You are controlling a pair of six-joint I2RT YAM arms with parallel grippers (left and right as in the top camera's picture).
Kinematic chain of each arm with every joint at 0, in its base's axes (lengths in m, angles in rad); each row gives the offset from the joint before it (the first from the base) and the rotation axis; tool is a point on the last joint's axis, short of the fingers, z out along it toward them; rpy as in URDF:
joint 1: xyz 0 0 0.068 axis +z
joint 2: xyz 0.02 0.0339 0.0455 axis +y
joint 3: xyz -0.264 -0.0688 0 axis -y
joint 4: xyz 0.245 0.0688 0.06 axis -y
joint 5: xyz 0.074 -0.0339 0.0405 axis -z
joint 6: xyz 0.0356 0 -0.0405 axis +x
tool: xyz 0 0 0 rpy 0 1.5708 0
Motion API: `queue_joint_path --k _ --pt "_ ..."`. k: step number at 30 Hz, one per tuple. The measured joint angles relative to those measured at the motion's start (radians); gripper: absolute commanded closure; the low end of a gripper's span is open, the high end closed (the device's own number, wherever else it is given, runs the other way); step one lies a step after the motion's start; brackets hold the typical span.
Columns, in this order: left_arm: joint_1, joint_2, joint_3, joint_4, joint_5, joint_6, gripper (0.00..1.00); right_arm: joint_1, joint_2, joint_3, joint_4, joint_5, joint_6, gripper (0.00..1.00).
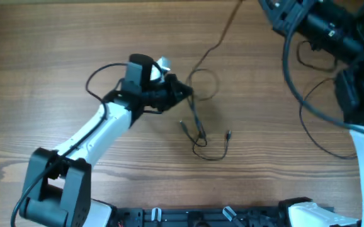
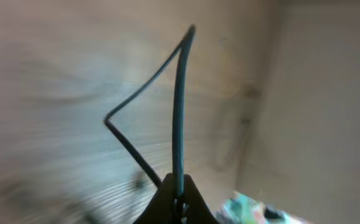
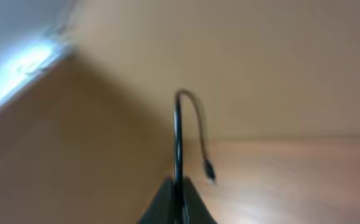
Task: Untangle cables
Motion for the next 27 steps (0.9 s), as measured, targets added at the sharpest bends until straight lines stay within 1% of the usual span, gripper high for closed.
queue_joint_path --k 1,2,3,4,5,6,7,10,13,15,17,18,19,21,22,24,26,27 --pt "0.045 0.000 -0.003 -0.125 -0.038 0.041 0.96 -0.035 0.010 -0.003 -0.098 0.145 -0.021 0.96" --pt "0.090 0.003 -0.003 -0.219 -0.077 0.085 0.96 -0.075 0.022 -0.001 -0.172 0.249 -0.034 0.96" --pt "0.133 0.003 -0.003 -0.289 -0.108 0.133 0.96 -0.115 0.035 -0.002 -0.239 0.338 -0.047 0.96" --pt "0.217 0.004 -0.005 -0.373 -0.159 0.221 0.96 -0.214 0.067 -0.003 -0.303 0.478 -0.076 0.96" --pt "0.278 0.005 -0.006 -0.392 -0.183 0.277 0.96 -0.269 0.087 -0.003 -0.319 0.531 -0.089 0.96" --pt "0.318 0.005 -0.006 -0.409 -0.197 0.311 0.96 -0.308 0.099 -0.003 -0.331 0.552 -0.096 0.96" --pt "0.371 0.005 -0.006 -0.432 -0.206 0.344 0.96 -0.377 0.116 -0.003 -0.341 0.585 -0.104 0.96" --pt "0.583 0.005 -0.006 -0.443 -0.247 0.403 0.96 -0.599 0.154 -0.003 -0.351 0.643 -0.109 0.96" --pt "0.673 0.005 -0.006 -0.444 -0.242 0.417 0.96 -0.718 0.175 -0.003 -0.380 0.648 -0.092 0.96" --pt "0.733 0.005 -0.006 -0.443 -0.185 0.422 0.96 -0.777 0.192 -0.003 -0.387 0.599 -0.088 0.95" --pt "0.729 0.005 -0.006 -0.432 -0.100 0.425 0.96 -0.755 0.193 -0.003 -0.382 0.457 -0.163 0.90" --pt "0.705 0.005 -0.006 -0.428 -0.050 0.430 0.96 -0.721 0.193 -0.003 -0.405 0.388 -0.223 0.88" --pt "0.676 0.005 -0.006 -0.428 -0.014 0.441 0.96 -0.684 0.193 -0.003 -0.446 0.348 -0.271 0.84" --pt "0.622 0.005 -0.006 -0.428 0.014 0.462 0.96 -0.607 0.193 -0.008 -0.546 0.299 -0.370 0.83" --pt "0.558 0.005 -0.006 -0.425 0.035 0.469 0.96 -0.570 0.193 -0.024 -0.594 0.286 -0.407 0.82" --pt "0.500 0.005 -0.006 -0.420 0.047 0.473 0.96 -0.504 0.193 -0.080 -0.655 0.271 -0.452 0.81" --pt "0.478 0.005 -0.006 -0.415 0.047 0.476 0.96 -0.439 0.193 -0.146 -0.668 0.268 -0.465 0.79" --pt "0.467 0.005 -0.006 -0.416 0.046 0.476 0.96 -0.378 0.194 -0.219 -0.649 0.265 -0.473 0.72"
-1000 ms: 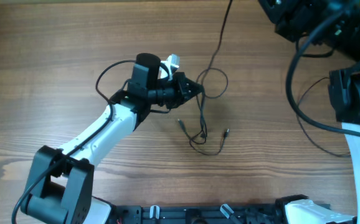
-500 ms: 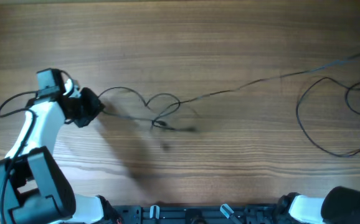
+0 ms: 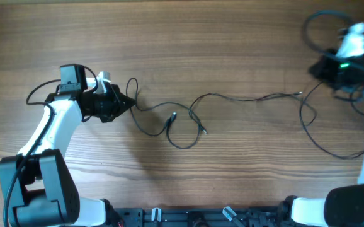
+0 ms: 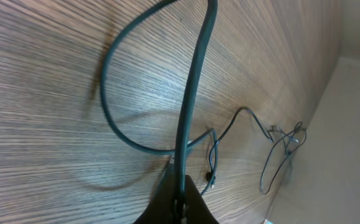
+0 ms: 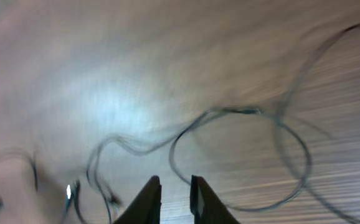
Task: Untangle cables
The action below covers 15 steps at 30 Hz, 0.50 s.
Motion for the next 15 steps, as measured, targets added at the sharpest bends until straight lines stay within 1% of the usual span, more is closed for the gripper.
queue_joint_path --k 1,2,4,5,7,9,10,13,15 --pt "-0.010 0.000 0.000 0.002 -0.001 0.000 0.96 0.055 0.003 -0.065 0.049 -0.008 -0.004 0.62" --pt "-0.011 0.000 0.000 0.000 -0.002 0.000 0.96 0.092 0.006 -0.105 0.097 -0.013 -0.009 0.50" --pt "-0.011 0.000 0.000 0.000 -0.003 0.000 0.96 0.214 0.018 -0.236 0.267 -0.023 -0.014 0.50" --pt "-0.011 0.000 0.000 -0.001 -0.003 0.000 0.96 0.259 0.027 -0.266 0.326 -0.022 -0.015 0.50" --pt "-0.011 0.000 0.000 -0.005 -0.003 0.000 0.96 0.352 0.064 -0.287 0.372 -0.005 -0.014 0.50" --pt "-0.011 0.000 0.000 -0.005 -0.003 0.000 0.96 0.387 0.093 -0.287 0.375 0.040 -0.002 0.50" --pt "-0.011 0.000 0.000 -0.006 -0.003 0.000 0.96 0.404 0.122 -0.288 0.360 0.081 0.029 0.50" --pt "-0.011 0.000 0.000 -0.006 -0.003 0.000 0.96 0.416 0.212 -0.288 0.294 0.186 0.196 0.51" --pt "-0.011 0.000 0.000 -0.006 -0.003 0.000 0.96 0.416 0.247 -0.289 0.246 0.219 0.318 0.51"
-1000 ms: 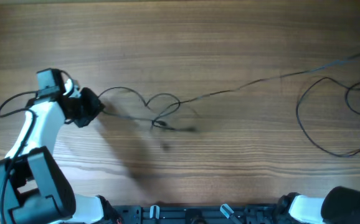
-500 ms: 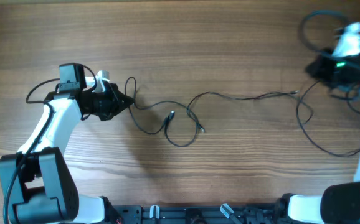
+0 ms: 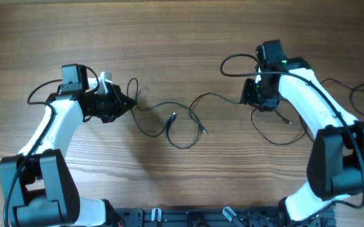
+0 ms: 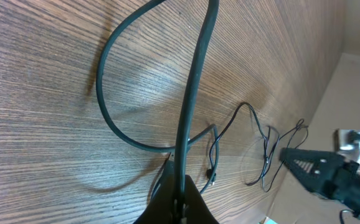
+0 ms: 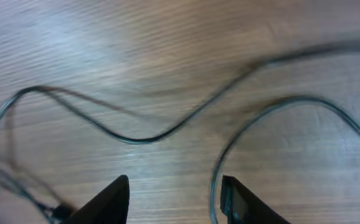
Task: Untangle cables
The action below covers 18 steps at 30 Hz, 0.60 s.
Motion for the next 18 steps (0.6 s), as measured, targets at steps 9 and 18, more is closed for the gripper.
queue_joint_path --k 9,18 --pt "0.000 0.000 0.000 -0.003 0.000 0.000 0.96 0.000 0.012 -0.031 -0.042 0.043 0.187 0.47" --pt "0.000 0.000 0.000 -0.003 0.000 0.000 0.96 0.000 0.014 -0.158 0.317 -0.189 0.271 0.47"
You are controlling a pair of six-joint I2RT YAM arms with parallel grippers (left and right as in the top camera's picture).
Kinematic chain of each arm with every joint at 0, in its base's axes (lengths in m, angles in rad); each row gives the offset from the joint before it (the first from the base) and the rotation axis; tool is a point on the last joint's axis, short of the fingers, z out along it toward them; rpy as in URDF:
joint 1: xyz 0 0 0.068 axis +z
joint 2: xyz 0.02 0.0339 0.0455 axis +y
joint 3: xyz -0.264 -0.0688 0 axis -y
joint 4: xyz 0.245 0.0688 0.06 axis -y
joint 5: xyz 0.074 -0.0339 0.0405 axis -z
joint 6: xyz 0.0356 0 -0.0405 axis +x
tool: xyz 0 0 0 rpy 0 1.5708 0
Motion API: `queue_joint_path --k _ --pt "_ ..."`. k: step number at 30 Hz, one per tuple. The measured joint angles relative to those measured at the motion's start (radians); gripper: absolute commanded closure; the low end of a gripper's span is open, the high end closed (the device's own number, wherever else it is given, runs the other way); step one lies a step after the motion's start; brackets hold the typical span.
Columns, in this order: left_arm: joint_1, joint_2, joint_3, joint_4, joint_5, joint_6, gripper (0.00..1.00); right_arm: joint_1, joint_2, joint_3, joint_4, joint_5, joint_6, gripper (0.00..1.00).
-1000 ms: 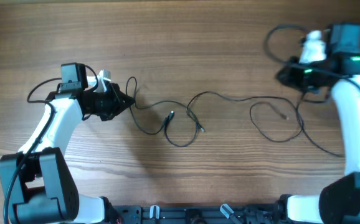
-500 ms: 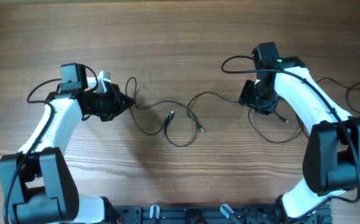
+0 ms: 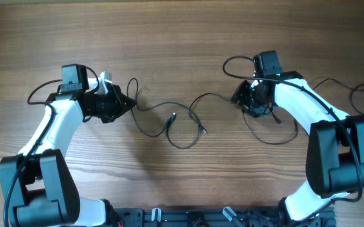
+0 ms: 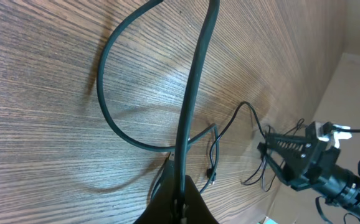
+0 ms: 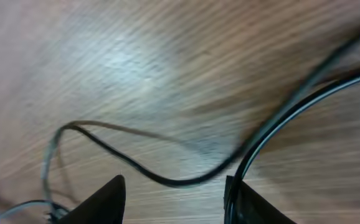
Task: Untangle cables
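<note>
Thin black cables [image 3: 185, 126] lie looped on the wooden table, with two small plug ends [image 3: 173, 116] near the middle. My left gripper [image 3: 126, 104] is at the left, shut on one cable end; in the left wrist view that cable [image 4: 195, 93] runs up from the shut jaws [image 4: 180, 190]. My right gripper [image 3: 242, 101] stands open low over the cable's right stretch. In the right wrist view a cable strand [image 5: 167, 182] crosses between the spread fingers [image 5: 111, 196], and another strand [image 5: 255, 155] hugs the right finger.
A wide cable loop [image 3: 276, 135] lies under the right arm, and another cable trails off at the far right. A black rail [image 3: 194, 217] runs along the table's front edge. Each arm carries its own wiring.
My right gripper has shifted a little left and sits closer to the cable, still open. The left gripper and the cable loops in the middle have not moved.
Both grippers were shut on cable ends, the left near the middle, the right at the far upper right, the tangle bunched. Then the left was at the left, the cable stretched across, the right open at the far right. The right then stood open over the cable's right stretch.
</note>
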Motion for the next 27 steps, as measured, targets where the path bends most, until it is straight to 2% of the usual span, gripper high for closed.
queue_joint_path --k 4,7,8,11,14,19,23,27 --pt "0.000 0.000 0.000 -0.001 0.000 0.000 0.96 0.000 0.000 -0.002 0.083 -0.026 0.110 0.51" --pt "0.000 0.000 0.000 -0.003 0.000 0.000 0.96 0.023 0.000 -0.002 0.085 0.020 0.201 0.61" --pt "0.000 0.000 0.000 -0.004 0.000 0.000 0.96 0.030 0.000 -0.002 0.085 0.035 0.220 0.62" --pt "0.000 0.000 0.000 -0.004 0.000 0.000 0.96 0.073 0.000 -0.002 0.084 0.096 0.277 0.76" --pt "0.000 0.000 0.000 -0.004 0.000 0.000 0.96 0.090 0.000 -0.002 0.076 0.130 0.296 0.85" --pt "0.000 0.000 0.000 -0.009 0.000 0.000 0.96 0.090 0.000 -0.002 0.074 0.161 0.301 0.85" --pt "0.000 0.000 0.000 -0.012 0.000 0.000 0.96 0.090 0.000 -0.002 0.074 0.175 0.306 0.81" --pt "0.000 0.000 0.000 -0.012 0.000 0.000 0.96 0.090 0.000 -0.002 0.072 0.185 0.373 0.65"
